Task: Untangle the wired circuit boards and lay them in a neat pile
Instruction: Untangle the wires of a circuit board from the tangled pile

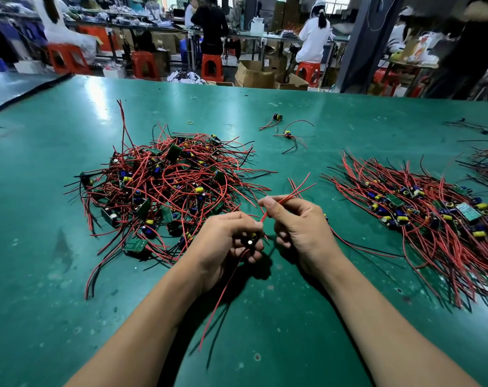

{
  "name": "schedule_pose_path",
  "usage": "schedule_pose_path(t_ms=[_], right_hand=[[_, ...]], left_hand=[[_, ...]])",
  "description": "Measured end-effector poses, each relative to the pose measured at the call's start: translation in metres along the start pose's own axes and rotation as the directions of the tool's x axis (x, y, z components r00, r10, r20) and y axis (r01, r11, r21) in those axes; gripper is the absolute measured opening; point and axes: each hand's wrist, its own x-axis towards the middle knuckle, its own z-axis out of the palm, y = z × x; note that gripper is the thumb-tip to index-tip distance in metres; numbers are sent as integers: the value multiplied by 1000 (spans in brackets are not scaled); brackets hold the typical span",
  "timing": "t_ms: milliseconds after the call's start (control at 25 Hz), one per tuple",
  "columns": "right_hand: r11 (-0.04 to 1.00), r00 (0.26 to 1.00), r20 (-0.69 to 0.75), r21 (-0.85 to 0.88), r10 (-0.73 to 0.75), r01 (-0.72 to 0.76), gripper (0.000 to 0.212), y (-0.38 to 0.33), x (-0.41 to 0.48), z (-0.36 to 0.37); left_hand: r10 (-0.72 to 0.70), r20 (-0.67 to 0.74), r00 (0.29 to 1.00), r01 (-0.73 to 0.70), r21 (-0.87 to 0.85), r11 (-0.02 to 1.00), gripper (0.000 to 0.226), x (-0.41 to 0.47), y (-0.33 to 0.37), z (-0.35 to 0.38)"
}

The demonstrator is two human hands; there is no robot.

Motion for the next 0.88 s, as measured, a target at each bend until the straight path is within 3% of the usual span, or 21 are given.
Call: schedule_pose_path(t_ms=[160,280,400,600,760,880], right_hand=[[995,984,-149,-12,-98,97,27,5,8,-1],[985,930,-327,-9,-165,172,12,5,16,-14],[974,872,-436,-60,-221,217,19,4,20,-23],[877,769,-470,-417,-433,239,34,6,18,-26],[883,791,-461,-424,-402,202,40,5,17,-28],[972,868,-442,-156,-227,175,37,3,16,-25]], left_hand=[[6,30,1000,-7,28,1000,16,-1,1,1],[0,60,998,-3,51,999,17,-2,0,2],[5,70,998,-11,83,997,22,-2,-2,2],[20,76,997,-26,83,996,17,-2,-2,5],[28,68,997,-35,91,995,16,-4,-2,2],[52,16,999,-53,45,998,14,-3,-3,1]])
